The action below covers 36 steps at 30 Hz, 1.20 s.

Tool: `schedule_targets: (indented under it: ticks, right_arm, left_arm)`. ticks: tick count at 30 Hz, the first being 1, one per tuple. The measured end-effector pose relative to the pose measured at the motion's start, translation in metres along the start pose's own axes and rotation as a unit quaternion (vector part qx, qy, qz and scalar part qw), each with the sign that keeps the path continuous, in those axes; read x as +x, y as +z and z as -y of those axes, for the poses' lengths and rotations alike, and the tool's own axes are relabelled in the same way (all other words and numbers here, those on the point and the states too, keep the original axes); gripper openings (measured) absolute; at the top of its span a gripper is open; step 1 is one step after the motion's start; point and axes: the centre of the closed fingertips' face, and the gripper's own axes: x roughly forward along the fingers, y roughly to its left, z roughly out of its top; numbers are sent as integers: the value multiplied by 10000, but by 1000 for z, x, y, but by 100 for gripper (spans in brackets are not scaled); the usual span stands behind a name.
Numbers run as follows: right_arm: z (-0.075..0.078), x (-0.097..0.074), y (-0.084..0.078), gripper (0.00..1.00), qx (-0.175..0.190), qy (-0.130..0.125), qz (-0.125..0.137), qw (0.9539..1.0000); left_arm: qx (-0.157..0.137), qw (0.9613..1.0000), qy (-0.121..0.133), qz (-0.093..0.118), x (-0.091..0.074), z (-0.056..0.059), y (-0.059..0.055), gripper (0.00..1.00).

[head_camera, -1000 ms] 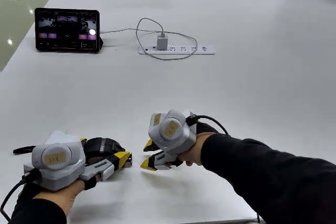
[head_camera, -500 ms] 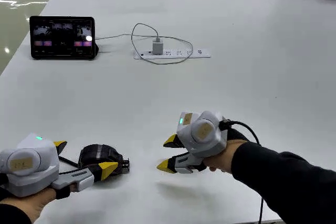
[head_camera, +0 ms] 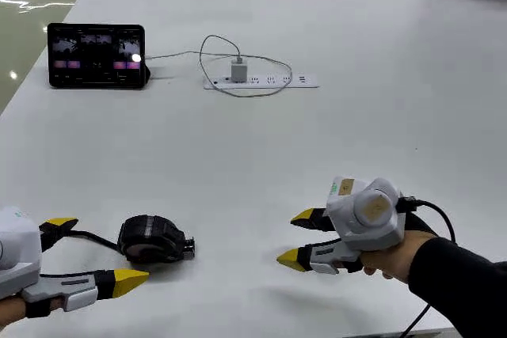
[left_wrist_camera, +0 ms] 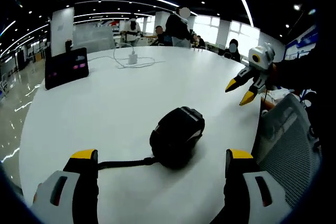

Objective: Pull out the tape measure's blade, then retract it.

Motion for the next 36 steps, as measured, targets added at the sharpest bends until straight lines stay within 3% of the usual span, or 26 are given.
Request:
schedule_targets:
  ticks: [2,7,12,20,28,36]
  right_arm:
    - [0,-4,-3,38,19,-9,25,10000]
    - [7,-17,-18,43,-50,-153,-63,9999]
    - [18,-31,-35,48,166,-301,-48,9994]
    - [35,-54,-66,58,353,-545,-95,9978]
    - [38,-73,-79,72,573,-491,66,9971]
    - [45,-88,-89,80,601,-559,64,9966]
  left_arm:
    - [0,9999,5,-105,-2,-3,-5,99]
    - [-20,9999,-19,-107,-9,-5,-9,99]
    - [228,9993,-16,-308,-17,-13,-18,99]
    - [240,9990,-16,-387,-23,-16,-21,99]
    - [210,9992,-6,-354,-22,-16,-24,99]
    - [225,9991,5,-348,-25,-18,-22,99]
